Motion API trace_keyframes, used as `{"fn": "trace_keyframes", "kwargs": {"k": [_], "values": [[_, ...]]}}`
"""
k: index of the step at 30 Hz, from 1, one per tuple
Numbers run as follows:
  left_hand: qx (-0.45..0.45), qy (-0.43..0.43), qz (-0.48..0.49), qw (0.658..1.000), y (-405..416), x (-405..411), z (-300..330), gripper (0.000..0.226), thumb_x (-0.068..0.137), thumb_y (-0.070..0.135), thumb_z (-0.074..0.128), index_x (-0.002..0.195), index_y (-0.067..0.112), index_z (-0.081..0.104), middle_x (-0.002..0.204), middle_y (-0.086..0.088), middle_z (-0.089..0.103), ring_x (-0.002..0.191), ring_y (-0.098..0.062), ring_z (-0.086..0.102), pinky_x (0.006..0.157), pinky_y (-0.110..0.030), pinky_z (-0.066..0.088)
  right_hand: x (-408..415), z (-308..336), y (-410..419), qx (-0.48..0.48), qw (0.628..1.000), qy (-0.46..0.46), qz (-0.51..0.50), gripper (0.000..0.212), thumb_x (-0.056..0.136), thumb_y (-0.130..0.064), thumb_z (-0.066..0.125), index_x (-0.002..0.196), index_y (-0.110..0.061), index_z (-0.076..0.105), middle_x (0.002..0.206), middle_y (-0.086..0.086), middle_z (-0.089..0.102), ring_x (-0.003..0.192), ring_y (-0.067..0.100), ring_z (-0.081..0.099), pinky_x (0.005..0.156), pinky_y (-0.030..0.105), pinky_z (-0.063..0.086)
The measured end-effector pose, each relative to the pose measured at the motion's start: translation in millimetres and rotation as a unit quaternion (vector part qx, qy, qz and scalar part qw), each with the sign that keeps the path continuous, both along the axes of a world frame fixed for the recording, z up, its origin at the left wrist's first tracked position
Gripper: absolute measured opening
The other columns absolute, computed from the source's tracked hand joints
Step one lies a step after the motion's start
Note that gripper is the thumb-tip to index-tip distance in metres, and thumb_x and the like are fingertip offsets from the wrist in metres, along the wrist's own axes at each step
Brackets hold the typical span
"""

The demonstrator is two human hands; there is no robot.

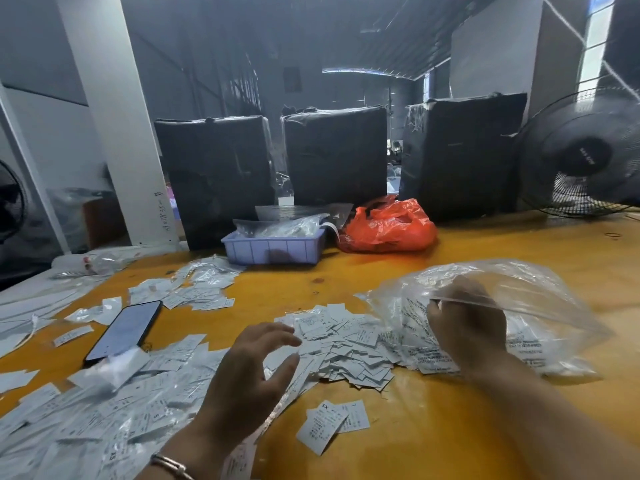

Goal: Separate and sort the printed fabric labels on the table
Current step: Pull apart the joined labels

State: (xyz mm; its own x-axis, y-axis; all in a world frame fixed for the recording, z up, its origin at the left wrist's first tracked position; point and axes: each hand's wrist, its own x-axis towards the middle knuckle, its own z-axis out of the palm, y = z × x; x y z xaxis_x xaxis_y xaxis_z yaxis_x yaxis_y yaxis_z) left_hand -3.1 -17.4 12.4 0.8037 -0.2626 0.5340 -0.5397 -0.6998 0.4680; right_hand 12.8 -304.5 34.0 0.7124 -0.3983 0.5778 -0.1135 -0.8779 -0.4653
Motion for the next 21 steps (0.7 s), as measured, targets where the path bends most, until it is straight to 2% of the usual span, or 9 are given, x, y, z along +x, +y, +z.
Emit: {"fn": "trace_keyframes", "kwargs": {"k": [4, 5, 7, 9, 12, 14, 16, 18, 21], "values": [[-0.079, 0.051, -0.006, 0.996, 2.8, -2.9, -2.2, 0.015, 0.088, 0.024, 0.068, 0.091, 0.038, 0.067, 0.109, 0.028, 0.061, 0.106, 0.013, 0.053, 0.083, -0.013, 0.044, -10.4, 15.0, 25.1, -0.062, 0.978, 0.196, 0.031, 0.015, 0.085, -0.012, 0.046, 0.072, -0.02, 0.043, 0.077, -0.001, 0.053, 0.068, 0.019, 0.047, 0.053, 0.026, 0.032], [-0.076, 0.053, -0.007, 0.996, 2.4, -2.8, -2.7, 0.015, 0.088, 0.024, 0.067, 0.092, 0.038, 0.067, 0.109, 0.027, 0.061, 0.106, 0.013, 0.053, 0.083, -0.013, 0.045, -14.0, 17.3, 33.0, -0.046, 0.979, 0.187, 0.073, 0.016, 0.085, -0.01, 0.046, 0.073, -0.021, 0.045, 0.075, -0.002, 0.054, 0.067, 0.018, 0.049, 0.053, 0.027, 0.036], [-0.087, 0.063, -0.016, 0.994, 2.2, -2.6, -2.9, 0.013, 0.088, 0.027, 0.068, 0.093, 0.039, 0.067, 0.109, 0.028, 0.062, 0.107, 0.012, 0.054, 0.081, -0.012, 0.046, -21.9, 15.8, 50.2, 0.074, 0.963, 0.122, 0.229, 0.016, 0.088, -0.007, 0.05, 0.076, -0.017, 0.053, 0.072, 0.002, 0.059, 0.065, 0.017, 0.054, 0.056, 0.032, 0.044], [-0.119, 0.097, -0.037, 0.987, 0.6, -3.8, 1.0, 0.015, 0.087, 0.04, 0.068, 0.102, 0.04, 0.066, 0.111, 0.028, 0.062, 0.107, 0.013, 0.055, 0.077, -0.007, 0.046, -29.4, 11.1, 66.0, 0.234, 0.887, 0.091, 0.388, 0.012, 0.09, -0.003, 0.056, 0.08, -0.01, 0.058, 0.07, 0.007, 0.065, 0.06, 0.014, 0.06, 0.053, 0.026, 0.047], [-0.17, 0.209, -0.096, 0.958, -5.7, -8.7, 5.6, 0.047, 0.078, 0.051, 0.071, 0.122, 0.041, 0.057, 0.113, 0.021, 0.066, 0.105, 0.01, 0.06, 0.078, -0.009, 0.05, -31.0, -2.4, 76.8, 0.364, 0.788, 0.13, 0.479, 0.003, 0.09, -0.005, 0.061, 0.087, -0.005, 0.062, 0.076, 0.011, 0.071, 0.066, 0.02, 0.066, 0.055, 0.025, 0.047], [-0.182, 0.259, -0.126, 0.94, -10.0, -11.6, 6.8, 0.052, 0.078, 0.037, 0.077, 0.125, 0.032, 0.056, 0.103, 0.007, 0.073, 0.097, -0.004, 0.068, 0.08, -0.021, 0.055, -30.1, -8.2, 80.4, 0.412, 0.752, 0.15, 0.493, 0.002, 0.086, -0.006, 0.065, 0.086, -0.004, 0.066, 0.078, 0.014, 0.071, 0.07, 0.023, 0.067, 0.06, 0.029, 0.051], [-0.2, 0.263, -0.142, 0.933, -13.4, -13.8, 8.3, 0.032, 0.083, 0.017, 0.075, 0.113, 0.016, 0.066, 0.087, -0.005, 0.075, 0.081, -0.013, 0.071, 0.072, -0.021, 0.054, -29.9, -10.6, 82.6, 0.445, 0.726, 0.149, 0.502, 0.005, 0.082, -0.006, 0.068, 0.085, -0.002, 0.067, 0.077, 0.017, 0.07, 0.07, 0.023, 0.067, 0.062, 0.029, 0.052], [-0.249, 0.257, -0.141, 0.923, -12.9, -13.4, 7.7, 0.013, 0.084, 0.003, 0.07, 0.097, 0.0, 0.07, 0.074, -0.014, 0.07, 0.068, -0.019, 0.066, 0.064, -0.022, 0.051, -29.6, -10.5, 81.6, 0.438, 0.733, 0.136, 0.503, 0.005, 0.081, -0.004, 0.069, 0.084, -0.001, 0.068, 0.075, 0.017, 0.069, 0.069, 0.023, 0.067, 0.061, 0.027, 0.054], [-0.276, 0.236, -0.114, 0.925, -8.8, -12.7, 7.6, 0.003, 0.083, -0.005, 0.068, 0.081, -0.007, 0.069, 0.066, -0.016, 0.067, 0.06, -0.017, 0.062, 0.058, -0.02, 0.049, -27.7, -7.5, 75.4, 0.326, 0.798, 0.148, 0.484, 0.013, 0.079, -0.005, 0.074, 0.091, -0.005, 0.067, 0.077, 0.01, 0.07, 0.068, 0.017, 0.066, 0.061, 0.026, 0.053]]}}
